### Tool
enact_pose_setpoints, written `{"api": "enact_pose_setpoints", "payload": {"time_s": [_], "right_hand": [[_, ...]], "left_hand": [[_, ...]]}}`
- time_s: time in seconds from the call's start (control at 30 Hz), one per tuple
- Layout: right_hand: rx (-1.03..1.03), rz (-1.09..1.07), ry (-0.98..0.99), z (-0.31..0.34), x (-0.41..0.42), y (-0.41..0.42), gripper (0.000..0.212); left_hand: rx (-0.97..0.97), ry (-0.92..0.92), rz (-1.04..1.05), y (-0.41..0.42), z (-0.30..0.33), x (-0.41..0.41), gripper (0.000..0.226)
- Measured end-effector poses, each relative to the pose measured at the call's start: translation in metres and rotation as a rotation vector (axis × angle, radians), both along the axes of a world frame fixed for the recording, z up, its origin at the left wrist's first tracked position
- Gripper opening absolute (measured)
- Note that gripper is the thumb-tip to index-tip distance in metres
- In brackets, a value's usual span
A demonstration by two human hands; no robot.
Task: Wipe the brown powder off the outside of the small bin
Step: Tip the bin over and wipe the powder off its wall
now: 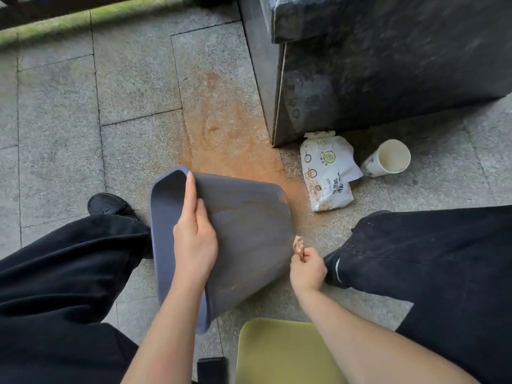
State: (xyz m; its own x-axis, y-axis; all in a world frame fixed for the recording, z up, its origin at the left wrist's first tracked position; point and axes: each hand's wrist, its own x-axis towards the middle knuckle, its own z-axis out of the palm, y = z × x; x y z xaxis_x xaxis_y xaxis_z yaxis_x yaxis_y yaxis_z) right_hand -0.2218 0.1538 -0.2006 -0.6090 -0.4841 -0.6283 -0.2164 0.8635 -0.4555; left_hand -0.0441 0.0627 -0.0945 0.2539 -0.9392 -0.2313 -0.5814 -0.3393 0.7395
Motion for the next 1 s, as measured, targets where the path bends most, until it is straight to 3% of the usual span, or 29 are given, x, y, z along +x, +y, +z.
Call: {"api": "enact_pose_setpoints", "payload": {"time_s": [0.17,0.3,0.37,0.5,0.63,0.8,0.9,1.0], "right_hand": [[-0.350,0.161,-0.145,0.079,0.080,0.033,0.018],[-0.519,0.346,-0.308,0.114,0.116,0.053,0.010],[-0.500,0.311,-0.262,0.100,0.101,0.046,0.014],[-0.202,-0.004,-0.114,0.045,0.049,0.026,0.020],[-0.060,-0.094,-0.032,-0.002,0.020,0.000,0.018],[-0.072,-0.143,-0.067,-0.033,-0.003,-0.058,0.032],[-0.139,-0.084,-0.072,-0.027,0.002,-0.101,0.024],[-0.346,0.058,-0.031,-0.001,0.022,-0.126,0.013]], "left_hand": [[-0.009,-0.030,-0.017,-0.005,0.005,-0.001,0.052],[-0.011,-0.047,-0.008,-0.005,0.005,0.002,0.052],[0.007,-0.034,-0.009,-0.004,0.006,0.003,0.051],[0.013,-0.040,-0.026,-0.001,0.004,0.003,0.051],[-0.019,-0.031,-0.046,-0.001,0.001,0.006,0.051],[-0.024,-0.119,-0.086,-0.002,0.001,0.014,0.055],[-0.003,-0.150,-0.139,-0.002,-0.001,0.014,0.059],[0.012,-0.144,-0.150,-0.002,0.001,0.010,0.060]]}}
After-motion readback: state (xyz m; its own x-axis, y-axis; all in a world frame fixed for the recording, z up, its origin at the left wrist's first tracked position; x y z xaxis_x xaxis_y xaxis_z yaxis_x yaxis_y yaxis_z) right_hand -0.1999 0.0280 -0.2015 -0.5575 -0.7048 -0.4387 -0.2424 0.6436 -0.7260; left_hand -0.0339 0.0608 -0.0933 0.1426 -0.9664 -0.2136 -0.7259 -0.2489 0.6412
